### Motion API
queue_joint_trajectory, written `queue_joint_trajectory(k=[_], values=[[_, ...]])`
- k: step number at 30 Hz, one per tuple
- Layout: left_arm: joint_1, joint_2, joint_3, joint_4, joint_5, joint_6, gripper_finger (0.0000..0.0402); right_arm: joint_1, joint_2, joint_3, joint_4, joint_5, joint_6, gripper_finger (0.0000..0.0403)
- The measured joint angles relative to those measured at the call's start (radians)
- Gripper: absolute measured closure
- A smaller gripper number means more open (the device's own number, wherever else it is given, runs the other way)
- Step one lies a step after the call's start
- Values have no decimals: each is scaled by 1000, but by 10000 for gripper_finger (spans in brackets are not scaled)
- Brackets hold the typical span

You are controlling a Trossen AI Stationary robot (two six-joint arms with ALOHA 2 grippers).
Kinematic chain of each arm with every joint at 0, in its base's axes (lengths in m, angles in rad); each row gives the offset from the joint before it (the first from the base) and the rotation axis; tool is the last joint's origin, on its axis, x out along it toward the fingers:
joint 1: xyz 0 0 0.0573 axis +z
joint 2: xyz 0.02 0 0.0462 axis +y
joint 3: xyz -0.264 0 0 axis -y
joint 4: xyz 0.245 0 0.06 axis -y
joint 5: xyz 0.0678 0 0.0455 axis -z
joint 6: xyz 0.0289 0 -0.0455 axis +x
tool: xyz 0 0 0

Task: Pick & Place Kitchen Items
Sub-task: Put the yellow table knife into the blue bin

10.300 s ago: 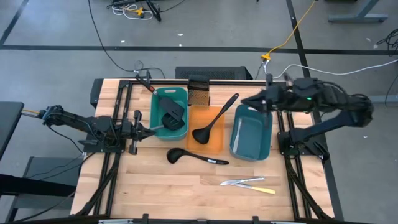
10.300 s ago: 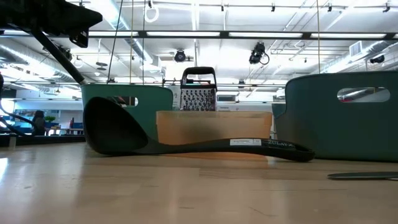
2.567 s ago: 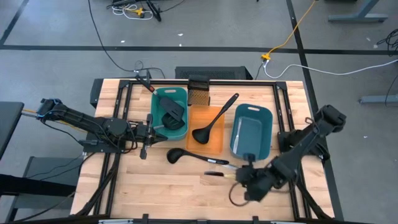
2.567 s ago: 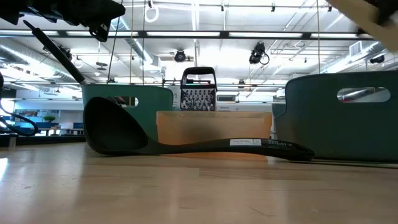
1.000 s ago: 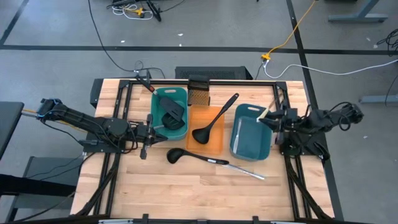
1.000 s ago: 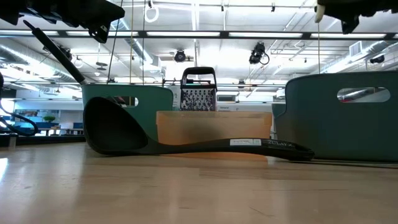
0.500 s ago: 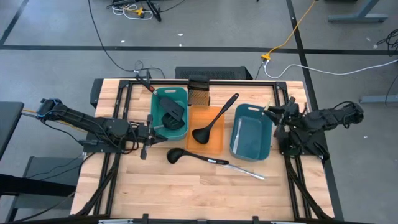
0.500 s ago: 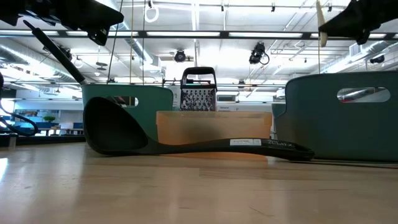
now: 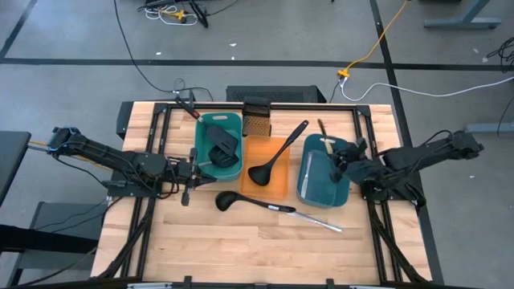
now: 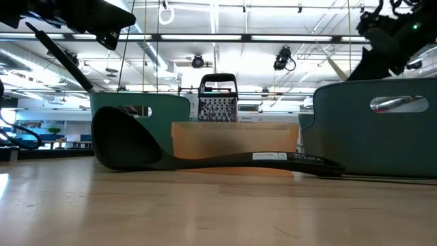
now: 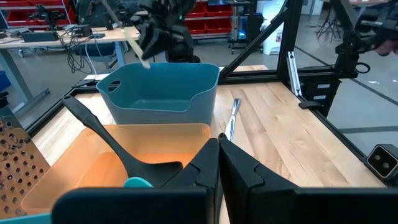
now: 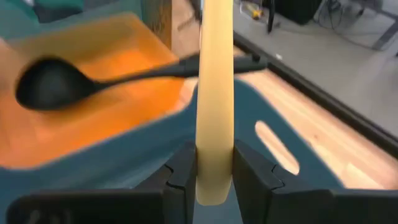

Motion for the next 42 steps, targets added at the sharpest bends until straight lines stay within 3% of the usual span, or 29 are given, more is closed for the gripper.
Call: queue_joint_trajectory(k=[6,14,19,26,42], values=[[0,0,0,-1,0,0,383,-14,41,0,33,-66,36,318],[0,0,0,-3,0,0,383,-33,72,1,-5,-314,200,318],[0,0,0,-3,0,0,383,-32,137,1,-9,-408,282,318],[0,0,0,-3,0,-1,383,-28,211,1,-9,-496,373,318],[0,0,0,-3,0,0,383,72,232,1,-41,-560,615,318]])
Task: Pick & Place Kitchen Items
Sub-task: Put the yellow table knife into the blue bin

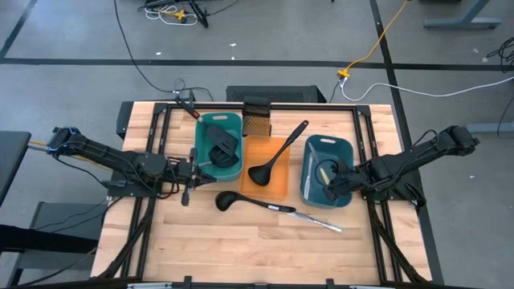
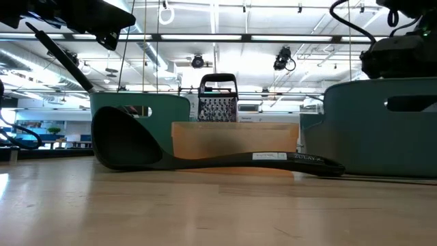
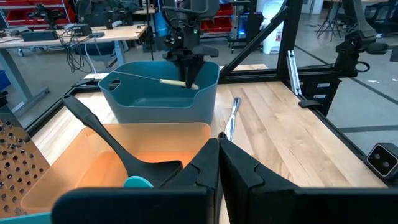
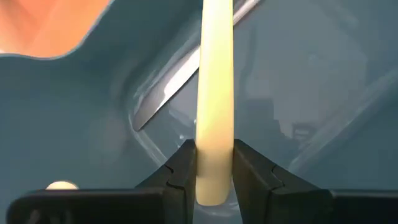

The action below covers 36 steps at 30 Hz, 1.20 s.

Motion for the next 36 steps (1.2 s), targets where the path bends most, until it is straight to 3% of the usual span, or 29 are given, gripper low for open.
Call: queue_joint_trajectory(k=[14,27,36], values=[[0,0,0,0,33,0,383,-51,-1,0,-66,-212,69,318],[0,0,0,0,34,0,383,-102,-1,2,-58,-227,42,314],[0,0,0,0,34,1,383,-143,0,0,-52,-339,21,304]])
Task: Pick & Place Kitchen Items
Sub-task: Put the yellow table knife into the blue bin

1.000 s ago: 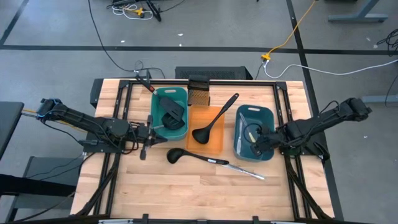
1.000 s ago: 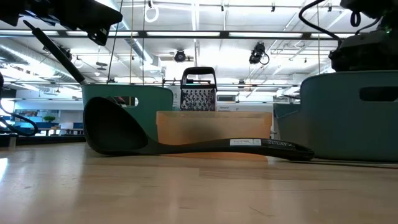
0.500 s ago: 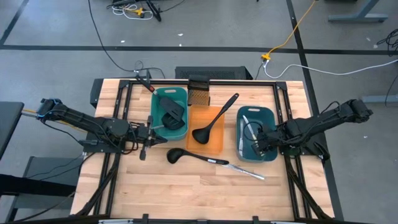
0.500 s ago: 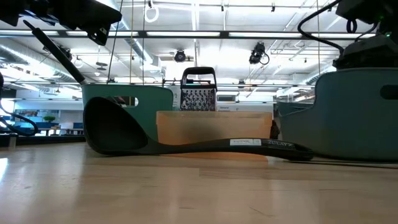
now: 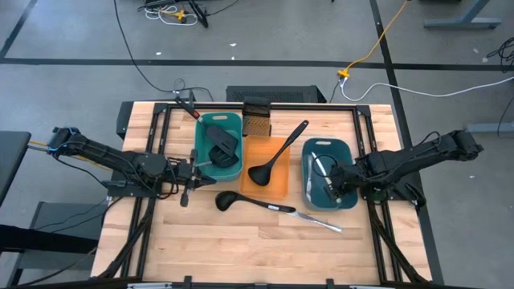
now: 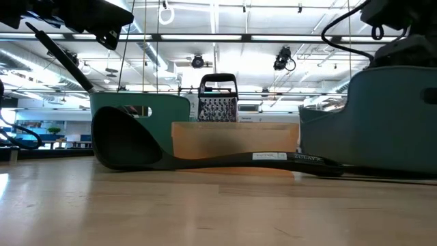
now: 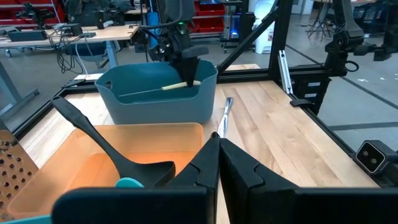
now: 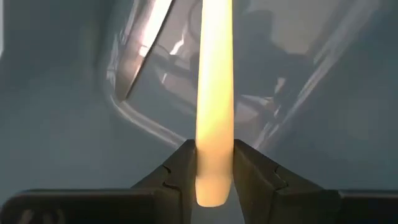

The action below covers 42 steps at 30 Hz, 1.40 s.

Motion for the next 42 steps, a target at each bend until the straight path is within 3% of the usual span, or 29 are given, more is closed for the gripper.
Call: queue_joint_trajectory(k=[13,22,36,42], values=[[0,0,0,0,0,18,383,-41,7,0,-10,-69,-47,309],[0,0,0,1,0,49,383,-66,78,27,53,96,-126,312],[0,0,0,1,0,55,383,-106,300,26,93,18,-203,311],[0,0,0,0,0,55,383,-106,322,26,90,2,-221,304]])
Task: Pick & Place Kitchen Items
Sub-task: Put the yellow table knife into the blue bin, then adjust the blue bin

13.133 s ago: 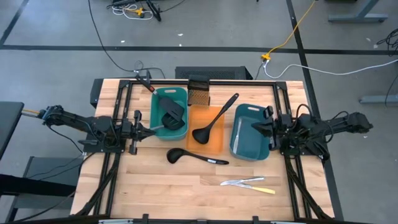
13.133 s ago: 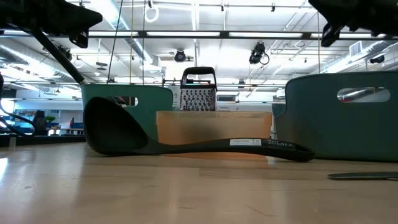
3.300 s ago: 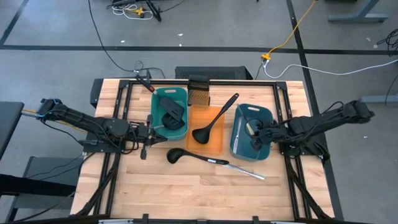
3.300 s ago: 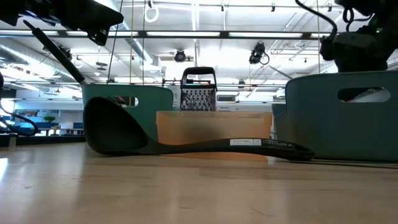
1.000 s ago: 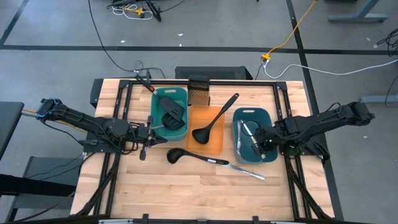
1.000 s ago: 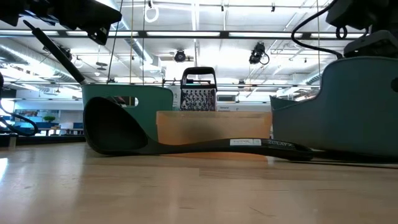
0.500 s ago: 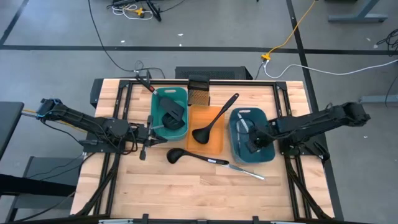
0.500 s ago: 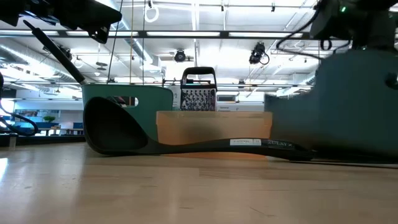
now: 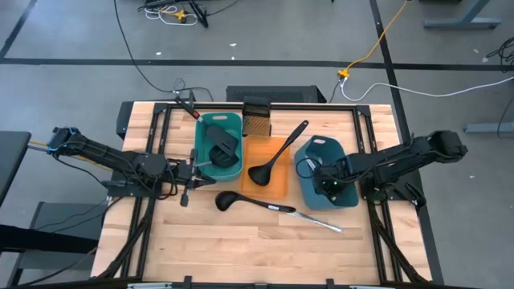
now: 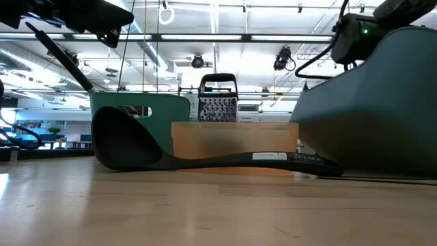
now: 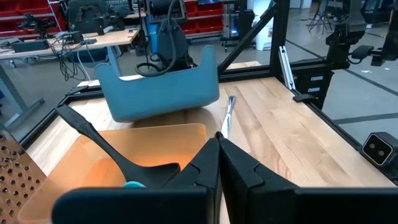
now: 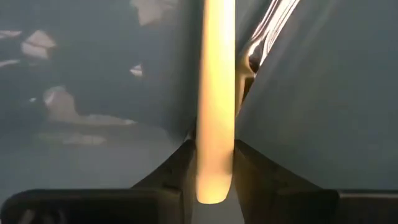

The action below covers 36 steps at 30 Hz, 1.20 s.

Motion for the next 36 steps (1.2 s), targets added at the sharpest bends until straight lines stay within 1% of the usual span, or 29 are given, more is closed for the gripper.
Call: queue_joint_trajectory(k=[4,8,11,19,24,29,31,32,34,36], values=[[0,0,0,0,0,1,383,0,-4,35,-19,-14,-2,276],[0,0,0,0,0,8,383,1,-4,96,-67,19,-18,254],[0,0,0,0,0,8,383,1,-5,136,-95,40,-31,252],[0,0,0,0,0,7,383,2,-5,225,-128,45,-47,256],[0,0,0,0,0,5,383,16,-5,342,-187,148,-168,248],[0,0,0,-1,0,5,383,42,-5,505,-294,243,-360,243],[0,0,0,-1,0,5,383,72,-5,568,-313,238,-453,243],[0,0,0,-1,0,5,383,92,-6,592,-312,216,-500,243],[0,0,0,-1,0,5,383,141,-6,626,-305,141,-571,243],[0,0,0,-1,0,6,383,188,-6,638,-290,87,-580,243]])
